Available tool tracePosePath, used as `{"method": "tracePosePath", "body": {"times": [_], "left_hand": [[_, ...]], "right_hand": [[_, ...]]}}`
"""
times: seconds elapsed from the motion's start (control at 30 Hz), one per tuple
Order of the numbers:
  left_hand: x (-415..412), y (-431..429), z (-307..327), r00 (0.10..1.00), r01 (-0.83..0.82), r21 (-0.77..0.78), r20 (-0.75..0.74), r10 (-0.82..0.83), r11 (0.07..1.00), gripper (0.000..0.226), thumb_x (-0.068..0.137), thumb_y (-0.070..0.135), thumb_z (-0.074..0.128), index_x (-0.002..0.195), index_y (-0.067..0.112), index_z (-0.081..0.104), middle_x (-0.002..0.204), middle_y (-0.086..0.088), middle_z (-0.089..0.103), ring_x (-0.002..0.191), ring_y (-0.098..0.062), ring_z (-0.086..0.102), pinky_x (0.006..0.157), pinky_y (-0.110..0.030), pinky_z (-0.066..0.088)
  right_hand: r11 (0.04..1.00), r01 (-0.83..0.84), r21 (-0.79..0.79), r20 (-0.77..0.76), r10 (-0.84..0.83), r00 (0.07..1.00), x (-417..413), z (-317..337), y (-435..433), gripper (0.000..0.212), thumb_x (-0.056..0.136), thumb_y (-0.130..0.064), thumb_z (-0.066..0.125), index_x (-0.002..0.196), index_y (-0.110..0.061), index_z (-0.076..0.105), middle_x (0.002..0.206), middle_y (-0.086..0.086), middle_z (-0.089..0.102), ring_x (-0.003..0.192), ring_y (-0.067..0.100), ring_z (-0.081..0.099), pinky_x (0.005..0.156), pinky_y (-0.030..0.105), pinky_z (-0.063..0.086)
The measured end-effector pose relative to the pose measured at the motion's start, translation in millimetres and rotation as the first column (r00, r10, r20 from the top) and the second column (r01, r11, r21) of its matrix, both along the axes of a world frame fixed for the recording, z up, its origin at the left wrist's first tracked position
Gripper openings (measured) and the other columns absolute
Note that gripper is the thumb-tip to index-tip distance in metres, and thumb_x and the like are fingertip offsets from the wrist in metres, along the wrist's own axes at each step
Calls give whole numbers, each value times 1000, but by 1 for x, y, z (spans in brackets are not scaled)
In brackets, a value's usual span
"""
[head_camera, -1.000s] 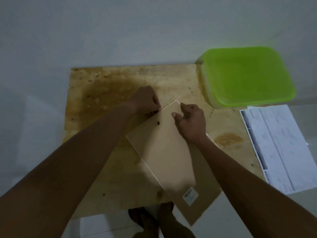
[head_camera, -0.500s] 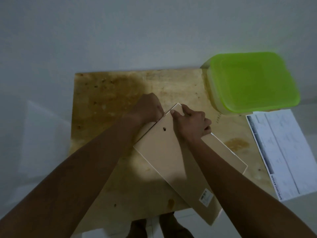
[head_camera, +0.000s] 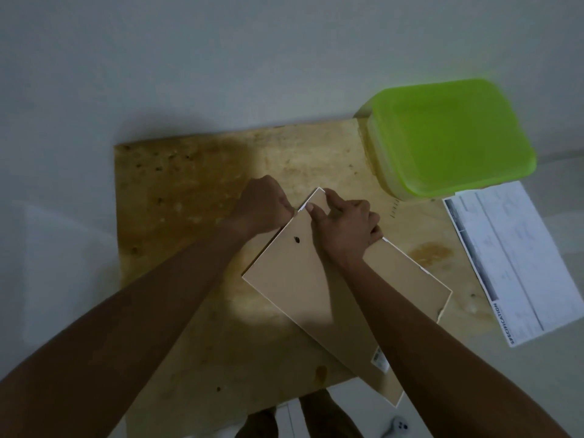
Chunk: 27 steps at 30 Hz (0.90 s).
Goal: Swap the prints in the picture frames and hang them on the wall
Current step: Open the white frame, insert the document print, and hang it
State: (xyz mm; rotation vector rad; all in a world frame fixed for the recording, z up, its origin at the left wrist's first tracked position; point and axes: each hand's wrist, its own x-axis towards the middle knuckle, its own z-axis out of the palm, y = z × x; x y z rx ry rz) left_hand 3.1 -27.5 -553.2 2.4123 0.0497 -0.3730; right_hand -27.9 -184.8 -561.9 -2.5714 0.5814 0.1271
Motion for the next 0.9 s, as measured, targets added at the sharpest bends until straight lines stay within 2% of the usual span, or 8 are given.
{"method": "tracePosePath", "body": {"times": [0.17, 0.27, 0.33, 0.47, 0.57, 0.7, 0.83, 0.9], "left_hand": [[1, 3, 4, 995, 49, -60, -85, -54, 997, 6, 67, 12, 72, 64, 13, 77, 58, 3, 69, 65, -11, 69, 57, -19, 47], [-5, 13, 6, 980, 33, -153, -188, -62, 988, 9, 63, 8, 68, 61, 11, 76, 57, -2, 71, 60, -15, 72, 63, -32, 62], [-13, 19, 10, 973, 31, -179, -218, -71, 983, 11, 67, 7, 66, 64, 9, 77, 58, -5, 71, 61, -19, 73, 67, -36, 63], [-20, 27, 17, 953, 22, -247, -288, -95, 969, 2, 73, 3, 76, 72, 2, 77, 64, -15, 72, 66, -25, 74, 68, -36, 63], [-18, 26, 19, 928, 6, -239, -361, -94, 971, 2, 74, 1, 78, 74, 0, 77, 69, -19, 73, 67, -26, 73, 67, -35, 63], [-16, 24, 16, 915, 6, -240, -391, -102, 971, 7, 78, -2, 72, 75, 2, 77, 68, -14, 74, 67, -22, 74, 66, -31, 61], [-17, 26, 12, 914, -10, -268, -393, -100, 963, 4, 79, -1, 73, 81, -2, 77, 71, -16, 74, 63, -21, 72, 67, -31, 62], [-17, 26, 12, 917, -6, -269, -386, -102, 963, 4, 79, -1, 73, 81, -3, 77, 70, -16, 74, 64, -21, 72, 67, -32, 62]], "right_hand": [[999, -36, -23, -1, 36, 999, -2, -3, -3, 48, 84, -69, 60, 129, -54, 57, 125, 1, 47, 122, 32, 38, 106, 48, 22], [996, -80, 38, -16, 81, 997, 0, 1, -7, 52, 85, -67, 61, 134, -52, 53, 128, 4, 45, 126, 34, 36, 110, 49, 20], [994, -103, 47, -38, 105, 994, -6, 6, -10, 62, 80, -65, 65, 138, -50, 48, 133, 4, 44, 130, 34, 35, 114, 51, 16], [993, -118, -5, -40, 118, 992, -39, 8, -5, 79, 71, -67, 67, 139, -44, 37, 153, 5, 30, 145, 33, 18, 115, 61, 11], [993, -121, 3, -38, 121, 992, -57, 4, 4, 79, 77, -69, 61, 145, -40, 32, 163, 6, 12, 152, 34, 0, 116, 66, 6], [989, -137, 59, -23, 139, 990, -65, 3, 10, 77, 76, -80, 57, 142, -46, 38, 166, 3, 2, 153, 34, -10, 115, 67, -1], [985, -168, 49, 10, 168, 986, -66, 3, 15, 62, 82, -67, 64, 139, -47, 50, 167, 3, 9, 154, 33, -8, 115, 70, -1], [985, -169, 34, 17, 169, 986, -66, 0, 18, 59, 84, -69, 61, 138, -47, 52, 167, 3, 11, 154, 31, -6, 115, 71, -1]]}}
